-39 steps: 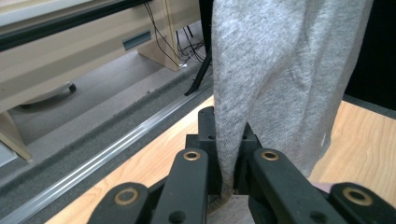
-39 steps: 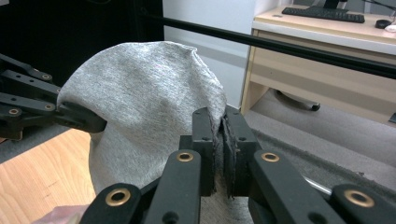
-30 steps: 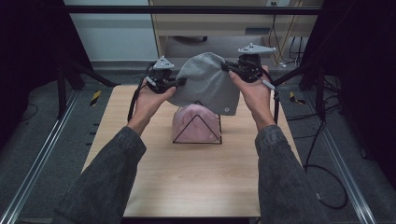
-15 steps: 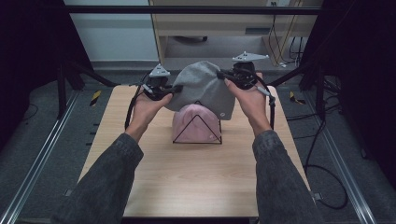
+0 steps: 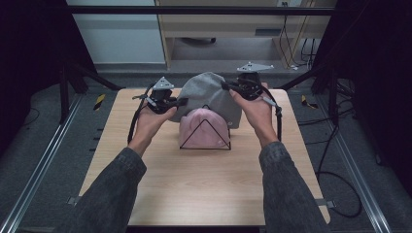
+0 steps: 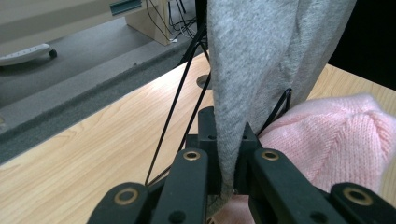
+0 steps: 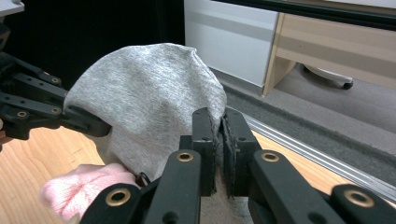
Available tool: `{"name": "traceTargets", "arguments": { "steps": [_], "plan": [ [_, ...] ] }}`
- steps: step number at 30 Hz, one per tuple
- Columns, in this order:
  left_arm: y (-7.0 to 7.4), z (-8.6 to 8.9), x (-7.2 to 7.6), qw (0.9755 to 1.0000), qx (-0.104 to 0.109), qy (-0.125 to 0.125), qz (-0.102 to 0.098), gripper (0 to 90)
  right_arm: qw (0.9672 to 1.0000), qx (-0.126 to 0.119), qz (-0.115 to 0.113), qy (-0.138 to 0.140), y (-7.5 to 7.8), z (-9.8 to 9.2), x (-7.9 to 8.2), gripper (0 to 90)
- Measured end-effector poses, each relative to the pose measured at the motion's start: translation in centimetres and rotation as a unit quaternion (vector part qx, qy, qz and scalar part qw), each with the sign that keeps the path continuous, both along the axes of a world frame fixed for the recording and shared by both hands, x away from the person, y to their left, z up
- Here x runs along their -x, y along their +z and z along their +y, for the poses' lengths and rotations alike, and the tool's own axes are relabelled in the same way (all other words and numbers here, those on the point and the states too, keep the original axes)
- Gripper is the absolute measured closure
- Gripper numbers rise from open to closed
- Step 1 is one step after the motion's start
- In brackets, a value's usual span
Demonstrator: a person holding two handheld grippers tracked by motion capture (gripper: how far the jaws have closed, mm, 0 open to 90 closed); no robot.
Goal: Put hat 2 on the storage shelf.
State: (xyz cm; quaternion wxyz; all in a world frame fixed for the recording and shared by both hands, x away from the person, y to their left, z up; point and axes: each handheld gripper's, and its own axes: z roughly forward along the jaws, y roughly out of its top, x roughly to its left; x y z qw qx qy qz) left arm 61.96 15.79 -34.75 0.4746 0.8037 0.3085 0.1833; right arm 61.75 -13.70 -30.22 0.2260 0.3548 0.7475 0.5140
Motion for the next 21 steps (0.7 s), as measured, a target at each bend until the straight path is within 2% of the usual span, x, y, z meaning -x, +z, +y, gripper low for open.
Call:
{"name": "traceTargets", "arguments": {
  "steps": [6, 21],
  "plan": [
    [-0.2, 0.2, 0.0, 1.0, 0.003, 0.002, 0.001, 86.3, 1.0, 0.004, 0.004, 0.003, -0.4, 0.6, 0.0, 84.9],
    [-2.5, 0.3, -0.1, 0.9998, 0.006, -0.001, 0.017, 86.1, 0.9998, 0.016, 0.014, 0.006, -1.8, 1.1, 0.0, 85.0]
  ]
}}
